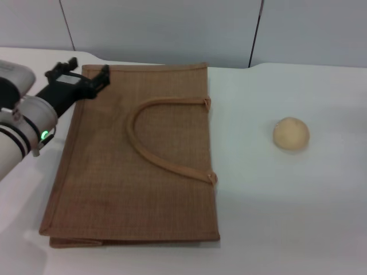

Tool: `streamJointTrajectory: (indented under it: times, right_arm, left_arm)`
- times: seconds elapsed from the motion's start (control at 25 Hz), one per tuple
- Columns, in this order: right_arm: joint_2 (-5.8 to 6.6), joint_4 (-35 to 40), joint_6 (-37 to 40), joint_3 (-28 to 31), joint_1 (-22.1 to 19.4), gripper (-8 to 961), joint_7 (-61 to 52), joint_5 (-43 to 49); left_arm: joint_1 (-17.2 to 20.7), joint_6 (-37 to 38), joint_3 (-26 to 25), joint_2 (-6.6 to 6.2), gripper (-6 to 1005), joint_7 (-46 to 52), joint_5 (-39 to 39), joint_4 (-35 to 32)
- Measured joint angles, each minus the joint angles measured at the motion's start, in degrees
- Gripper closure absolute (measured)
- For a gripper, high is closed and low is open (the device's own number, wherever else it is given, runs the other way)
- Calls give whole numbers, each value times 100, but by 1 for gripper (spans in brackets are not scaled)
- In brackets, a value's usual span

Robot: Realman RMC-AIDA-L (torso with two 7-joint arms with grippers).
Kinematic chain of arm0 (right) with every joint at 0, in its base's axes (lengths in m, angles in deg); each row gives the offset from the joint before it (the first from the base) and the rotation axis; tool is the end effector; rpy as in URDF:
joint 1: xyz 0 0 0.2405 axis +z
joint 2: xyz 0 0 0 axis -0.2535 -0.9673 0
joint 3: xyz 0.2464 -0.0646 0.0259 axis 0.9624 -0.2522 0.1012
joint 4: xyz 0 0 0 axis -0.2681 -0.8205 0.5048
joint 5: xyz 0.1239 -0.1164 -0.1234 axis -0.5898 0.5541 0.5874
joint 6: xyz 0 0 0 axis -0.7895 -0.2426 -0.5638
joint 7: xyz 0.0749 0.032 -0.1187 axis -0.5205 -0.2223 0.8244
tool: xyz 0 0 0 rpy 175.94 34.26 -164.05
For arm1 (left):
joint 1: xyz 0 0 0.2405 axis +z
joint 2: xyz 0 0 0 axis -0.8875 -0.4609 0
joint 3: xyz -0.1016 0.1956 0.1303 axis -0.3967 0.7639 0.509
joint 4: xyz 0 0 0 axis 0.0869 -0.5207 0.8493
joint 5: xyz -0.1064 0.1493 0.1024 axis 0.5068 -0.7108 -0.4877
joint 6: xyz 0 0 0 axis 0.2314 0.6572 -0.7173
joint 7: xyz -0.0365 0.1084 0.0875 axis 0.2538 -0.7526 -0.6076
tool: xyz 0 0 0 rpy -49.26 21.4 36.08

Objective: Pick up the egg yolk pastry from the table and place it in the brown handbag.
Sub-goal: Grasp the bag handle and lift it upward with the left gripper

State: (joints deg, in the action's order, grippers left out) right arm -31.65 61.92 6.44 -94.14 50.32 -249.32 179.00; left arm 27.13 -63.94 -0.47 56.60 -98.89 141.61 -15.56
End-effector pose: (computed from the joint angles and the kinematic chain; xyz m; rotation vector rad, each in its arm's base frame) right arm 0.3559 0.4004 0.0251 -1.3073 0.7718 0.2974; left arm -0.3106 0.4037 -0.0036 -1.8247 -0.6492 -0.5948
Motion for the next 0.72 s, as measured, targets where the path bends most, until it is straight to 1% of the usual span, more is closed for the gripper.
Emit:
streamJointTrajectory:
  times: [0.36, 0.52, 0.72]
  right_arm:
    - [18, -1, 126, 23, 22, 75, 0, -7]
    - [18, 0, 135, 27, 32, 75, 2, -4]
    - [18, -1, 139, 34, 32, 75, 12, -11]
  left_arm:
    - [-251, 195, 54, -33, 185, 720, -1483, -16]
    - [-306, 202, 57, -80, 186, 1032, -2065, -17]
    - [-325, 206, 61, -111, 186, 1226, -2375, -17]
